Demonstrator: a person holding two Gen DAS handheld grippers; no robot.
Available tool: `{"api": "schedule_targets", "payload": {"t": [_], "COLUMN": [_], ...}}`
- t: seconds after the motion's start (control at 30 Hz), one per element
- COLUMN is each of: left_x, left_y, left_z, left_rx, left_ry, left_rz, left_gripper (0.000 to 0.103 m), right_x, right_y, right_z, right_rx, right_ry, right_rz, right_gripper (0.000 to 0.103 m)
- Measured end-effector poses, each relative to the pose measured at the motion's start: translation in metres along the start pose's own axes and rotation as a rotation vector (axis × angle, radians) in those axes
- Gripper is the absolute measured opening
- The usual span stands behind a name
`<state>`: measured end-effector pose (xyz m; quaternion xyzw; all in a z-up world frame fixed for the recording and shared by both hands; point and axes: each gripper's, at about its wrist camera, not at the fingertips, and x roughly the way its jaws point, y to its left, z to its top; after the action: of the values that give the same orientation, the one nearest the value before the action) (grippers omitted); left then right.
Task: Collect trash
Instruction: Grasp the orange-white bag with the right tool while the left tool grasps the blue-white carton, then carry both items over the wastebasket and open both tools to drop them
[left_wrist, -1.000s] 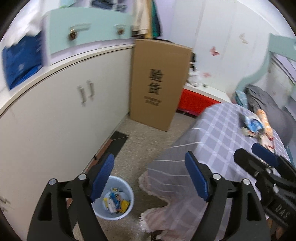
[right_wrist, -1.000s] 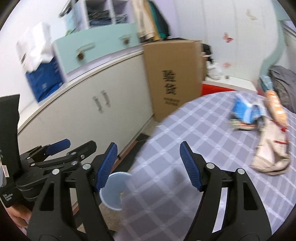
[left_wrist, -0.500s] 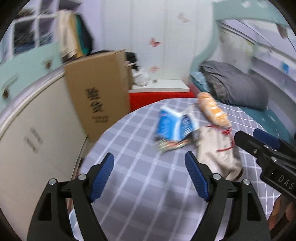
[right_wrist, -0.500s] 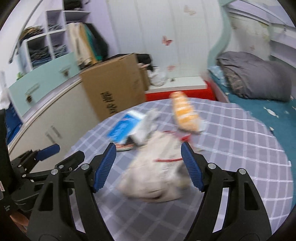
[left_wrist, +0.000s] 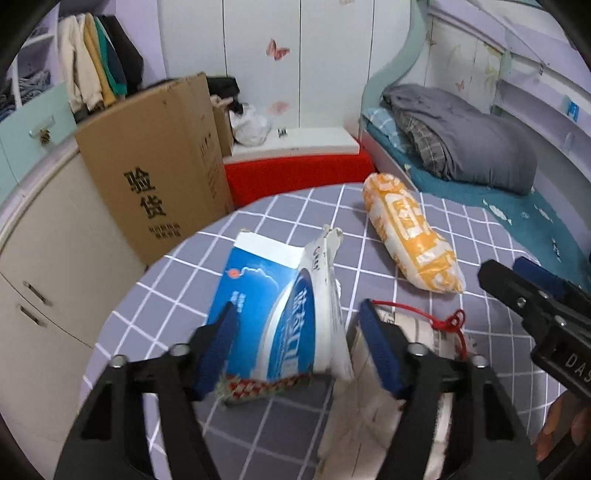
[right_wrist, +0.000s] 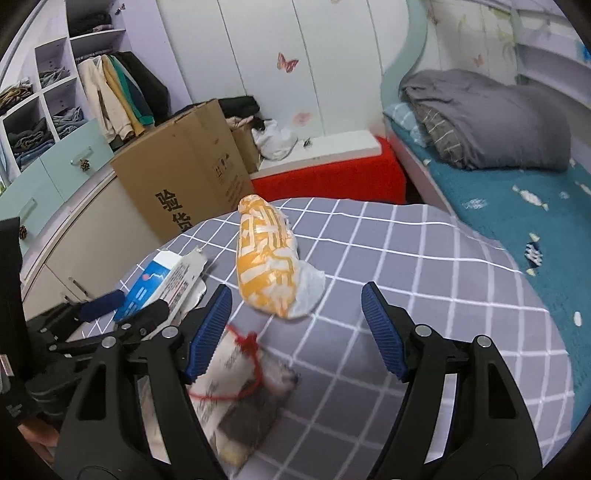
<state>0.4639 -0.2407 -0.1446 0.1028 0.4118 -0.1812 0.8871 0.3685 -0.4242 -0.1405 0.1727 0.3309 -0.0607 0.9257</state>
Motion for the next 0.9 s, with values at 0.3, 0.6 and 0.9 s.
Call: {"api": "schedule_targets", "payload": {"t": [0.3,0.6,0.9], "left_x": [0.014,-0.037,-0.112], "left_y": [0.008,0.05,0.115], "left_z": [0.01,0.012,-0.015], "left_rx": [-0.022,-0.087,-0.149], "left_ry": [-0.012,-0.132,-0.205], "left_rz": [-0.021,0.013,0.069], "left_gripper": [0.024,0.023,0.023], "right_x": [0.049,0.062,-0.016], "right_y": [0.015,0.035,0.125], "right_z": [0.017,0.019,0.019], "right_rx": [-0.046,-0.101,-0.219], "right_ry": [0.081,0.134,0.024], "right_rz": [0.002,-0.015,0.089], "right_gripper": [0.072,0.037,0.037]}}
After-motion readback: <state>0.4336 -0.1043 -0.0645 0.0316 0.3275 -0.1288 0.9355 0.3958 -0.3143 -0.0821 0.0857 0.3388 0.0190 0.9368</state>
